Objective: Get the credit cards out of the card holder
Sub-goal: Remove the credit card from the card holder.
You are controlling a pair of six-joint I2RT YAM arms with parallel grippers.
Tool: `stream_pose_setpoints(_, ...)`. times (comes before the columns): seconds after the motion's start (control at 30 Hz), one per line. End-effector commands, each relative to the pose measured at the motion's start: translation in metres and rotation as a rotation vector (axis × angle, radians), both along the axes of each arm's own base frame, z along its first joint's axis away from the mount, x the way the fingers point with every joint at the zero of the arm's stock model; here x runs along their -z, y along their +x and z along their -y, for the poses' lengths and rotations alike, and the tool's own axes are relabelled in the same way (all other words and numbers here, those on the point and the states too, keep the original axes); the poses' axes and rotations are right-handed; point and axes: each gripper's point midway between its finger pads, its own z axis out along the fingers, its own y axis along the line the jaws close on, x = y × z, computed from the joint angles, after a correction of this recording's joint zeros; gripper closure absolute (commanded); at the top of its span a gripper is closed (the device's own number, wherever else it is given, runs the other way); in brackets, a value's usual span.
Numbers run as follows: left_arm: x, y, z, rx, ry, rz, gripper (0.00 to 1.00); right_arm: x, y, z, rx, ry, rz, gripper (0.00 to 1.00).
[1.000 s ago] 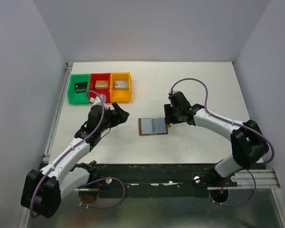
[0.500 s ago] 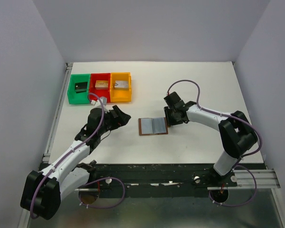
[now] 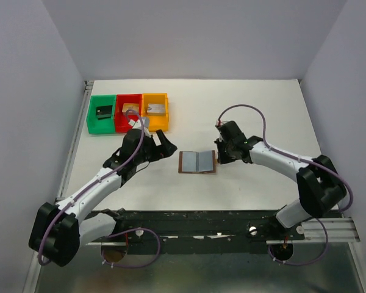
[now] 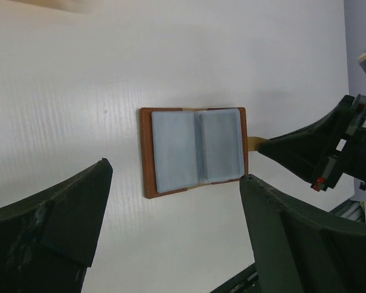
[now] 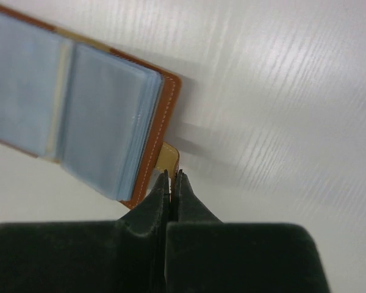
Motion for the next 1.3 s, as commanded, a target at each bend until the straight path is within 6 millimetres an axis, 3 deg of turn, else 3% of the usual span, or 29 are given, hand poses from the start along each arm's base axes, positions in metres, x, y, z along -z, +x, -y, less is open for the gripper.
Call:
stream_pose_setpoints(0.0,0.006,0.000,0.008,0.017,0.056,-0.062,0.01,-0.031,-0.012,-0.018,-0.120,0.155,0.064,1.00)
stream_pose_setpoints(0.3,0.006,-0.005,0.061,0.225,-0.182,-0.019,0.01,-0.038,-0.034,-0.021,-0.186,0.227,0.059,1.00)
stream_pose_setpoints(0.37,0.014,-0.008,0.072,0.278,-0.133,-0.048,0.02,-0.038,-0.035,-0.020,-0.182,0.227,0.061,0.99)
stream_pose_setpoints(0.6,0.030,-0.014,0.104,0.400,-0.030,-0.078,0.19,-0.040,-0.033,-0.024,-0.187,0.250,0.074,1.00)
stream_pose_setpoints(0.93,0.049,-0.014,0.122,0.465,0.048,-0.127,0.26,-0.071,-0.036,-0.041,-0.237,0.372,0.106,1.00)
stream_pose_setpoints(1.27,0.060,-0.015,0.125,0.481,0.059,-0.153,0.30,-0.075,-0.037,-0.045,-0.256,0.432,0.088,1.00)
